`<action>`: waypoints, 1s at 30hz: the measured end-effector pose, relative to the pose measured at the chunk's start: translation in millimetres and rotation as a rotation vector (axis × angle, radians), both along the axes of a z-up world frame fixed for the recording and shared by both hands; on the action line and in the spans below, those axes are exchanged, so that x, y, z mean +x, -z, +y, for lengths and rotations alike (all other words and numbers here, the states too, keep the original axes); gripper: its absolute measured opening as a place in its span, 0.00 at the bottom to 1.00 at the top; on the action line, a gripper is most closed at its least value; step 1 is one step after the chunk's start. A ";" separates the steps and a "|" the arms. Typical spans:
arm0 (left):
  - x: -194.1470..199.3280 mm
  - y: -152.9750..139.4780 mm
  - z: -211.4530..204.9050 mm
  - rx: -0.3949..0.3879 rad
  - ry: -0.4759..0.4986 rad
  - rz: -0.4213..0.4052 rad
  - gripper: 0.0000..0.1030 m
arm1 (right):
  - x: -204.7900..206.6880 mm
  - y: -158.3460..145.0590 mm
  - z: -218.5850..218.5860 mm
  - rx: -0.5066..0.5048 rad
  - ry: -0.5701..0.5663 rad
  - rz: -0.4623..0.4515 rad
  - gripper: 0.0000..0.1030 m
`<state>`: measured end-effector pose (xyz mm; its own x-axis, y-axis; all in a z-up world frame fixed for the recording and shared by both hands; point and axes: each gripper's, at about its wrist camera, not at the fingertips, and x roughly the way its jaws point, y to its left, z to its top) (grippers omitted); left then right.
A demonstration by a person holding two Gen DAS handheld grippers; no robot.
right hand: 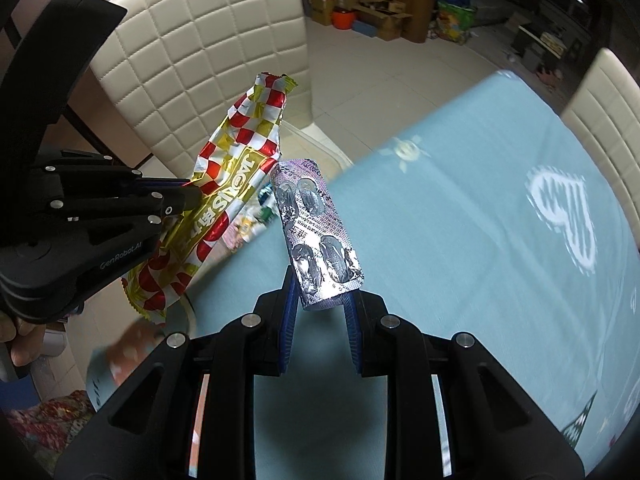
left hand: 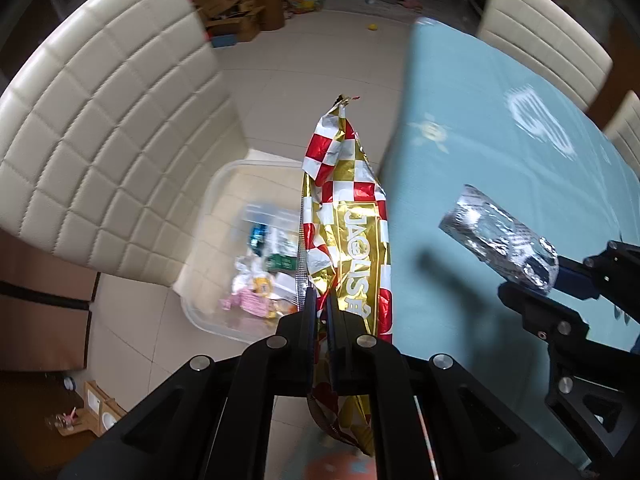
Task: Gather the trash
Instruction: 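Carry the wrapper and blister pack over the clear bin, then open both grippers to drop the wrapper and blister pack into the bin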
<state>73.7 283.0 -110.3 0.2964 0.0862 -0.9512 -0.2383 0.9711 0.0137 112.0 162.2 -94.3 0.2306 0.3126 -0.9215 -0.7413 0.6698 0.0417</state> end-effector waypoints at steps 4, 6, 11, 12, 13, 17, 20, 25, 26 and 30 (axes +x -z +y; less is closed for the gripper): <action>4.4 3.4 30.7 0.011 -0.052 0.003 0.05 | 10.5 0.6 27.3 0.000 -0.030 0.002 0.24; 8.4 4.5 45.6 0.019 -0.079 0.006 0.05 | 17.3 2.9 41.1 -0.003 -0.042 0.004 0.24; 19.3 5.4 69.7 0.009 -0.105 -0.001 0.15 | 30.8 12.6 62.3 -0.010 -0.059 0.021 0.24; 21.4 7.3 73.0 0.014 -0.104 0.003 0.41 | 32.6 15.0 64.6 -0.013 -0.064 0.023 0.24; 21.7 7.2 75.8 0.020 -0.113 -0.005 0.78 | 34.8 17.9 67.8 -0.016 -0.071 0.027 0.24; 18.4 9.7 89.1 0.058 -0.151 -0.029 0.86 | 41.3 30.1 76.4 -0.020 -0.082 0.052 0.25; 13.5 19.0 103.2 0.055 -0.207 -0.005 0.86 | 44.3 40.9 81.8 -0.018 -0.087 0.083 0.25; -1.9 33.6 121.1 0.052 -0.280 0.026 0.86 | 41.1 50.7 94.4 -0.012 -0.122 0.097 0.26; -2.7 34.6 123.0 0.057 -0.287 0.027 0.86 | 40.9 51.8 97.2 -0.008 -0.125 0.099 0.26; -10.3 35.2 126.8 0.038 -0.319 0.029 0.86 | 41.4 53.9 104.8 0.001 -0.110 0.097 0.67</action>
<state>63.4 409.7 -145.5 0.2218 0.2062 -0.9531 -0.5296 0.8461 0.0598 153.3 267.0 -148.2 0.1044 0.3316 -0.9376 -0.8028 0.5846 0.1173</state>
